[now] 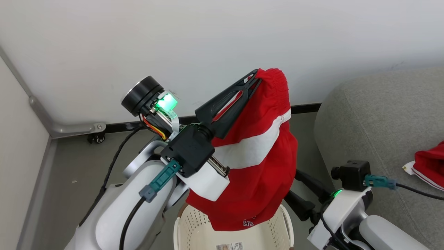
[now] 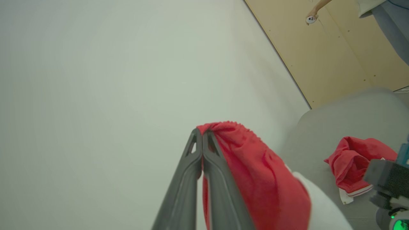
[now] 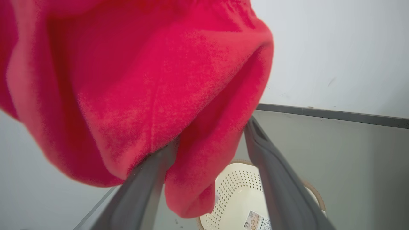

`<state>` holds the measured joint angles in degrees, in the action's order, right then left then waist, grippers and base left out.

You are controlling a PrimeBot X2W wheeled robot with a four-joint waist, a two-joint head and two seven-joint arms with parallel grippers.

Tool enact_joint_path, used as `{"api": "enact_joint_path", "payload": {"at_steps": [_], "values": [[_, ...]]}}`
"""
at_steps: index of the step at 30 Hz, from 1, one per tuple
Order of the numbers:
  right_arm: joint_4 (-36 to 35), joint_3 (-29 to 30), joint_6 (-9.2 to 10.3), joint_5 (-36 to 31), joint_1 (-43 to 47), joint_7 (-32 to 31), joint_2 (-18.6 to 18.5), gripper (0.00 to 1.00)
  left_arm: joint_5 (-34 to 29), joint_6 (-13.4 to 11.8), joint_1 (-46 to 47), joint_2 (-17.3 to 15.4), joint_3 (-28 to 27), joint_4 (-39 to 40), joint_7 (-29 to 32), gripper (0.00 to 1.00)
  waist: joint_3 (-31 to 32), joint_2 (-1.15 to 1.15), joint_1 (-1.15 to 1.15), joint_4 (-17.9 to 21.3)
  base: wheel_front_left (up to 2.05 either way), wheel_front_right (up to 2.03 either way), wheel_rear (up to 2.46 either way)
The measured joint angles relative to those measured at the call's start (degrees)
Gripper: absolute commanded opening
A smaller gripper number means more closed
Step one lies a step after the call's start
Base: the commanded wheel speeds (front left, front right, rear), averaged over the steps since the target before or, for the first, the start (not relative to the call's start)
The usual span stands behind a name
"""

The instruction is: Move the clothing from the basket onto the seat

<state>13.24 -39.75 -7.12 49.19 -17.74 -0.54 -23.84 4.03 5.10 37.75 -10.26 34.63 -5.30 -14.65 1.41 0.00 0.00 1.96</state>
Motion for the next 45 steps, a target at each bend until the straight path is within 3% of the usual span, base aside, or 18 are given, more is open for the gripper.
{"api": "enact_joint_path", "payload": {"at_steps": [1,2,6,22,29,45], "values": [[0.0,-0.6,0.00,0.4,-0.3,0.0,-0.1,0.64,0.2,0.0,0.0,0.0,0.0,0.0,0.0,0.00,-0.1,0.00,0.00,-0.1,0.00,0.00,0.00],[0.0,-1.2,0.00,0.7,-0.6,0.0,-0.3,0.45,0.6,0.0,0.0,0.0,0.0,0.0,0.0,0.00,-0.1,0.00,0.00,-0.2,0.00,0.00,0.00],[0.2,-2.5,0.00,2.5,-1.7,0.2,-0.4,0.00,1.0,0.0,0.0,0.0,0.0,0.0,0.0,0.00,-0.4,0.00,0.00,-0.6,0.00,0.00,0.00],[1.5,-6.7,0.00,4.8,-6.1,6.8,-3.0,0.00,2.8,-0.1,-0.6,-0.9,-2.2,-4.3,0.0,0.00,-1.5,0.00,0.00,-0.1,0.00,0.00,0.00],[1.5,-3.3,0.00,5.9,-6.0,12.7,-6.1,0.00,5.1,-1.1,-5.0,-2.6,-4.4,-10.7,0.0,0.00,-1.6,0.00,0.00,1.4,0.00,0.00,0.00],[2.9,6.4,0.00,7.5,-6.0,14.5,-8.3,0.00,8.7,-1.0,-10.4,-1.5,-4.3,-14.8,0.0,0.00,-1.6,0.00,0.00,5.0,0.00,0.00,0.00]]}}
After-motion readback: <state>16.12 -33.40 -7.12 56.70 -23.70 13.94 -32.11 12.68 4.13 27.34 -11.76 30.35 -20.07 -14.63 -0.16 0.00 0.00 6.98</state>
